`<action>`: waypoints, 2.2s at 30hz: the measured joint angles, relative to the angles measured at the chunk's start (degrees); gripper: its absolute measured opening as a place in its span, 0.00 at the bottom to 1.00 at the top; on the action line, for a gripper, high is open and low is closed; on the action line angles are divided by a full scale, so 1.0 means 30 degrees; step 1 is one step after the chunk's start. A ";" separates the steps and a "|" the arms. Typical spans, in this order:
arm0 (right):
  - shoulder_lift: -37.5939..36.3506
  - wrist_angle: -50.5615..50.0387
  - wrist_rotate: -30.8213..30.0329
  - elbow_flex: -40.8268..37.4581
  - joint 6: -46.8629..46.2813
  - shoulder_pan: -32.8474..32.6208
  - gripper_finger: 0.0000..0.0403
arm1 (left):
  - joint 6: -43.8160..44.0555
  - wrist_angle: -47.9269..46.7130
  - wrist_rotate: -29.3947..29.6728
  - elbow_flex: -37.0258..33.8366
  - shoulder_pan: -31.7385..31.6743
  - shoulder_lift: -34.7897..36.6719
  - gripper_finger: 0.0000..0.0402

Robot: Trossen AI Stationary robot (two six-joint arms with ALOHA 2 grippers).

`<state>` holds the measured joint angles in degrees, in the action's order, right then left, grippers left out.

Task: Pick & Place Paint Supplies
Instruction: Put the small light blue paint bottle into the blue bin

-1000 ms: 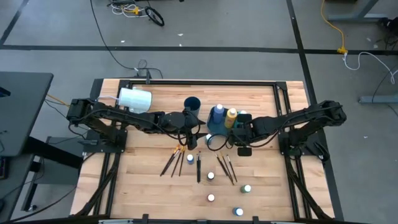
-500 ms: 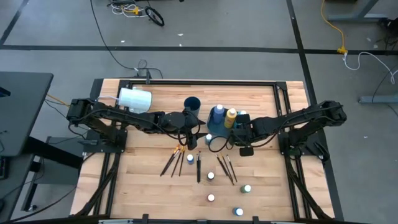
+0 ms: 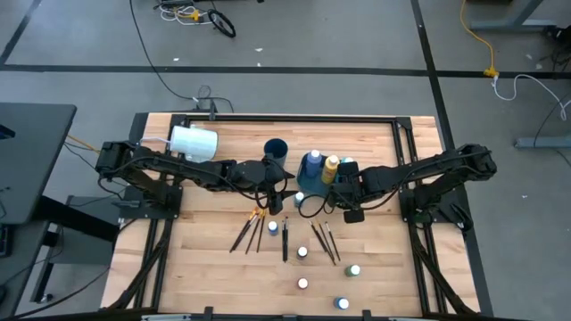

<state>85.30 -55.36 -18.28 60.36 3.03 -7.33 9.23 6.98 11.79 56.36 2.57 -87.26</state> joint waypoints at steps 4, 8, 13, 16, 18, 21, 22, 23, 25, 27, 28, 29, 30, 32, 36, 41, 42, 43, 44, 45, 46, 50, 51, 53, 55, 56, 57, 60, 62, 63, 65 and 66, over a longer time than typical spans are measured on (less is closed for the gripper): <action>-0.0002 -0.0697 -0.0053 0.1032 0.0047 0.0000 0.47 | 0.0000 0.0000 -0.0003 0.0002 0.0000 0.0000 0.62; 0.0000 -0.1012 -0.0066 0.2173 0.0209 0.0000 0.47 | -0.0403 0.0000 -0.0003 0.0004 -0.0003 0.0000 0.62; -0.0007 -0.1018 -0.0069 0.3476 -0.0104 0.0000 0.47 | -0.0364 -0.0007 -0.0007 0.0004 -0.0005 0.0000 0.62; -0.0007 -0.1366 -0.0041 0.4185 -0.0527 -0.0005 0.47 | -0.0357 -0.0007 -0.0007 0.0007 0.0000 0.0000 0.62; -0.0093 -0.1623 -0.0064 0.4412 -0.0770 -0.0087 0.47 | -0.0225 -0.0014 -0.0013 0.0007 0.0000 0.0000 0.62; -0.1012 -0.1376 -0.0068 0.3855 -0.1272 -0.0253 0.47 | 0.0161 0.0088 -0.0530 -0.0035 0.0007 0.0000 0.62; -0.1551 -0.0952 -0.0073 0.3334 -0.1616 -0.0333 0.47 | 0.0233 0.0161 -0.0815 -0.0112 0.0007 0.0000 0.62; -0.2199 -0.0358 -0.0066 0.2625 -0.1924 -0.0395 0.47 | 0.0295 0.0158 -0.1077 -0.0197 0.0007 0.0000 0.62; -0.3608 0.1302 -0.0058 0.0871 -0.2112 -0.0562 0.47 | 0.0393 0.0139 -0.1397 -0.0400 0.0014 -0.0014 0.62; -0.5191 0.3631 -0.0052 -0.0970 -0.2065 -0.0597 0.47 | 0.0393 0.0195 -0.1400 -0.0430 0.0022 -0.0188 0.62; -0.5933 0.4941 -0.0056 -0.1886 -0.1913 -0.0593 0.47 | 0.0393 0.0512 -0.1412 -0.0430 0.0022 -0.0417 0.62; -0.6661 0.6287 -0.0051 -0.2777 -0.1786 -0.0582 0.47 | 0.0389 0.0653 -0.1541 -0.0434 0.0022 -0.0656 0.62; -0.7278 0.7668 -0.0070 -0.3609 -0.1545 -0.0576 0.47 | 0.0351 0.0956 -0.1781 -0.0461 0.0016 -0.1020 0.62; -0.8430 1.0414 -0.0061 -0.5054 -0.0908 -0.0576 0.47 | 0.0054 0.2346 -0.2553 -0.0437 0.0015 -0.1976 0.62; -0.9851 1.4501 -0.0066 -0.7238 0.0382 -0.0576 0.47 | -0.1102 0.3147 -0.2492 -0.0502 0.0036 -0.3553 0.62; -1.0278 1.6465 -0.0067 -0.8908 0.0868 -0.0576 0.47 | -0.0486 0.3573 -0.1165 -0.0430 0.0011 -0.4023 0.62; -1.0280 1.6360 -0.0075 -0.9122 0.1078 -0.0576 0.47 | -0.0290 0.3412 -0.1395 -0.0446 0.0004 -0.4054 0.62; -1.0280 1.6252 -0.0086 -0.9285 0.1291 -0.0576 0.47 | -0.0162 0.3375 -0.1543 -0.0466 0.0013 -0.4064 0.62; -1.0280 1.6239 -0.0084 -0.9438 0.1634 -0.0576 0.47 | -0.0009 0.3460 -0.1598 -0.0466 0.0029 -0.4087 0.62; -1.0280 1.6273 -0.0138 -0.9566 0.1879 -0.0576 0.47 | 0.0222 0.3523 -0.1635 -0.0465 0.0030 -0.4118 0.62; -1.0280 1.6300 -0.0270 -0.9617 0.2066 -0.0576 0.47 | 0.0304 0.3585 -0.1609 -0.0448 0.0044 -0.4264 0.62; -1.0280 1.6479 -0.0594 -0.9611 0.2157 -0.0568 0.47 | 0.0507 0.3709 -0.1126 -0.0414 0.0025 -0.4845 0.62; -1.0280 1.6480 -0.0590 -0.9611 0.2157 -0.0568 0.47 | 0.0687 0.3630 -0.1095 -0.0399 0.0022 -0.4986 0.62; -1.0292 1.6633 -0.0593 -0.9611 0.2220 -0.0568 0.47 | 0.0949 0.3463 -0.1019 -0.0499 0.0022 -0.5239 0.62; -1.0273 1.6659 -0.0590 -0.9603 0.2240 -0.0568 0.47 | 0.0926 0.3806 -0.0913 -0.0422 0.0022 -0.5630 0.62; -1.0273 1.6728 -0.0590 -0.9603 0.2275 -0.0568 0.47 | 0.0885 0.3528 -0.0725 -0.0450 0.0028 -0.5660 0.62; -1.0273 1.6861 -0.0597 -0.9603 0.2288 -0.0568 0.47 | 0.0878 0.3454 -0.0632 -0.0473 0.0036 -0.5668 0.62; -1.0268 1.7054 -0.0593 -0.9603 0.2283 -0.0568 0.47 | 0.0907 0.3451 -0.0033 -0.0435 0.0033 -0.5865 0.62; -1.0273 1.7305 -0.0594 -0.9603 0.2280 -0.0568 0.47 | 0.0837 0.3533 -0.0024 -0.0480 0.0022 -0.5886 0.62; -1.0272 1.7395 -0.0597 -0.9603 0.2280 -0.0568 0.47 | 0.0745 0.3699 -0.0115 -0.0466 0.0015 -0.5872 0.62; -1.0272 1.7528 -0.0597 -0.9603 0.2279 -0.0568 0.47 | 0.0712 0.3681 -0.0125 -0.0437 0.0022 -0.5918 0.62; -1.0265 1.7638 -0.0591 -0.9603 0.2273 -0.0568 0.47 | 0.0842 0.3565 -0.0031 -0.0442 0.0022 -0.5969 0.62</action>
<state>54.50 -2.45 -20.06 31.55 9.85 -9.04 11.76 17.68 11.70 55.03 2.63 -105.17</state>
